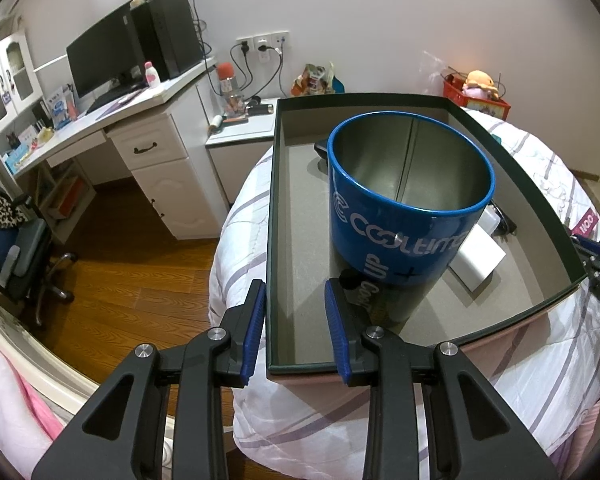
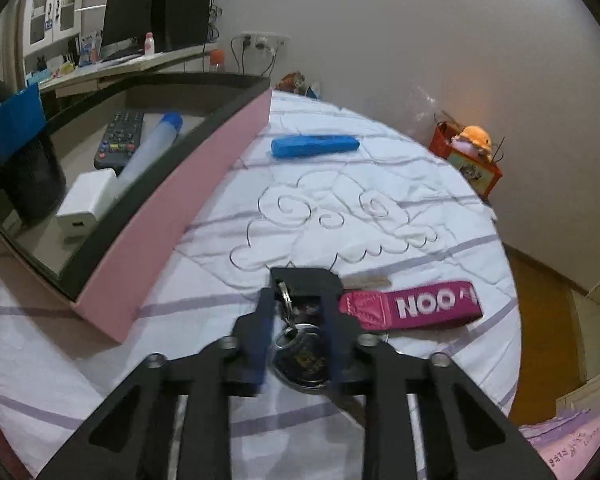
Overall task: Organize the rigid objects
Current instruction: 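Carry the keys with pink tag over the tray with the right tool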
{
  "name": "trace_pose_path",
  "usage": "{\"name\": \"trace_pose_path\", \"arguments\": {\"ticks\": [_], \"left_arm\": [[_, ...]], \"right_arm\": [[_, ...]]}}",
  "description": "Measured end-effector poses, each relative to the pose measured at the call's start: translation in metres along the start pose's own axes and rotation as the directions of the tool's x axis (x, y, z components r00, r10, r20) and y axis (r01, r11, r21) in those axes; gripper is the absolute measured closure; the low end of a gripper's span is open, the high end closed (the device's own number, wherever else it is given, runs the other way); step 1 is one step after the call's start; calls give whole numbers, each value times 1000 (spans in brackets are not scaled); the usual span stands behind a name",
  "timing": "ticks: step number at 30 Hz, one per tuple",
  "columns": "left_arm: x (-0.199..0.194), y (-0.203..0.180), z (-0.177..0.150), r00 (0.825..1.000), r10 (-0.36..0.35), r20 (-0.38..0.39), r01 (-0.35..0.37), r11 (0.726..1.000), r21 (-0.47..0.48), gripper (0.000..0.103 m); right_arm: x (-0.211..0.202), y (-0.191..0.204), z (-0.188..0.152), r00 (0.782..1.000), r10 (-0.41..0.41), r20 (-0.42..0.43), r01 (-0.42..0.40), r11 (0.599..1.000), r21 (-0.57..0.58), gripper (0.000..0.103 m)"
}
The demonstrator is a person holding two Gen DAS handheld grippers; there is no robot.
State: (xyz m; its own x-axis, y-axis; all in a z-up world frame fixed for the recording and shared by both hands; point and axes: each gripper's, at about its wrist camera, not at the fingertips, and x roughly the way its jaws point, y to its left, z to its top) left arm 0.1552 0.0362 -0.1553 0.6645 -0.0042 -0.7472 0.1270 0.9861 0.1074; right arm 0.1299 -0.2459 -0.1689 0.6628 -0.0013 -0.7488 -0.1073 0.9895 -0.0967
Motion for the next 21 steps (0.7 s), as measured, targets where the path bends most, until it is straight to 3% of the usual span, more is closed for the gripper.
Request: {"name": "trace_pose_path", "arguments": {"ticks": [2,5,21], "left_arm": [[0,0,0,1000,1,-1,-1,1000,0,73],[1,0,0,1000,0,-1,0,1000,-1,73],[2,0,0,1000,-1,-1,1,1000,0,73]], "right_arm": [[-3,-5,1,1000,19,11,-19,1000,21,99],[-6,-11,5,996,83,27,-84,995,56,100],[-30,-20,39,987,111,116,-121,990,79,101]]}}
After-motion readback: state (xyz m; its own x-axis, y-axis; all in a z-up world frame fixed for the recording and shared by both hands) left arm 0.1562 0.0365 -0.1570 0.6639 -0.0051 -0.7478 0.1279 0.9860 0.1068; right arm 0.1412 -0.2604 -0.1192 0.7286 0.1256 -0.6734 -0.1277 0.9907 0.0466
